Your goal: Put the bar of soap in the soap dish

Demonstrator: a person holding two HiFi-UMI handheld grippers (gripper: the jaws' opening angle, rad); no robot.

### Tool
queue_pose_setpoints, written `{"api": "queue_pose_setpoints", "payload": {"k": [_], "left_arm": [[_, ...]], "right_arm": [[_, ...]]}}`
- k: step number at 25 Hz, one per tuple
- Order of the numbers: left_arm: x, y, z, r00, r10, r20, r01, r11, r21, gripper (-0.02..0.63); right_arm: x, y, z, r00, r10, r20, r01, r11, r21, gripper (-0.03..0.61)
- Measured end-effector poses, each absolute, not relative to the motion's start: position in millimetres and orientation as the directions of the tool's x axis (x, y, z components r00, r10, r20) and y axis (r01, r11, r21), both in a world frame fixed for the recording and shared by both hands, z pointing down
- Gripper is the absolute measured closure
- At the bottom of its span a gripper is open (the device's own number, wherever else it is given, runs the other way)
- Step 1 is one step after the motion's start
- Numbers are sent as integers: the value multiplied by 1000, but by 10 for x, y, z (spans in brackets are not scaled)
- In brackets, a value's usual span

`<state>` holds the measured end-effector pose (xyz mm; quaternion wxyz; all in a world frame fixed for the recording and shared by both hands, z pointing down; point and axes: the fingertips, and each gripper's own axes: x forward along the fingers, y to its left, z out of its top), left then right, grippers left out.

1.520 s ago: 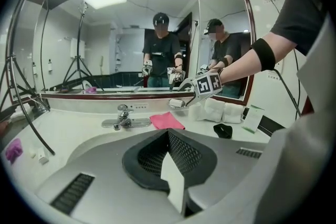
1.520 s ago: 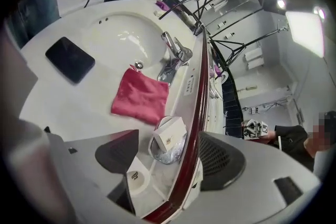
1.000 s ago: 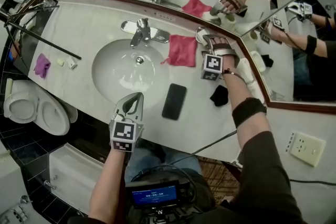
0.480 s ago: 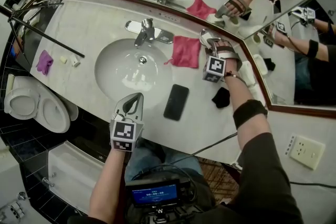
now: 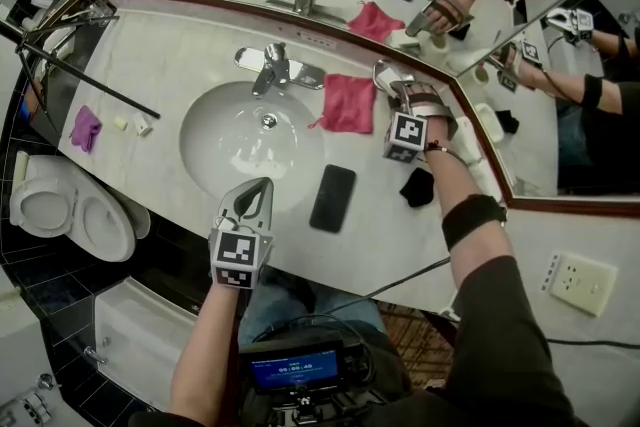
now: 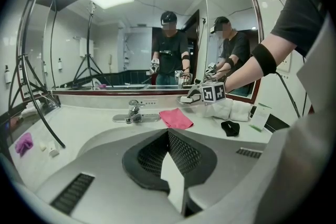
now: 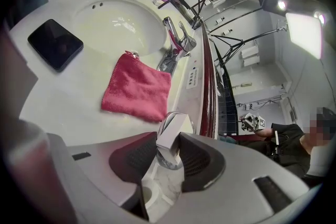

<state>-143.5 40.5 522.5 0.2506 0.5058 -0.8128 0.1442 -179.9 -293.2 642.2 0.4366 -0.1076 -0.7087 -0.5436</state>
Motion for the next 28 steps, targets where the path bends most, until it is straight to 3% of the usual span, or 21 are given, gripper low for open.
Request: {"api": "queue_pose_setpoints", "payload": {"k": [14, 28], "left_arm": [[-1424, 364, 5067, -359, -764, 535, -903, 429, 6, 614], [-1266, 243, 4910, -328, -788, 521, -925, 380, -8, 614]], "right_arm": [[-1688, -2952, 6167, -616, -348, 706, 543, 462, 701, 462], [-1403, -2804, 5721, -656, -331, 678, 252, 751, 610, 463]]}}
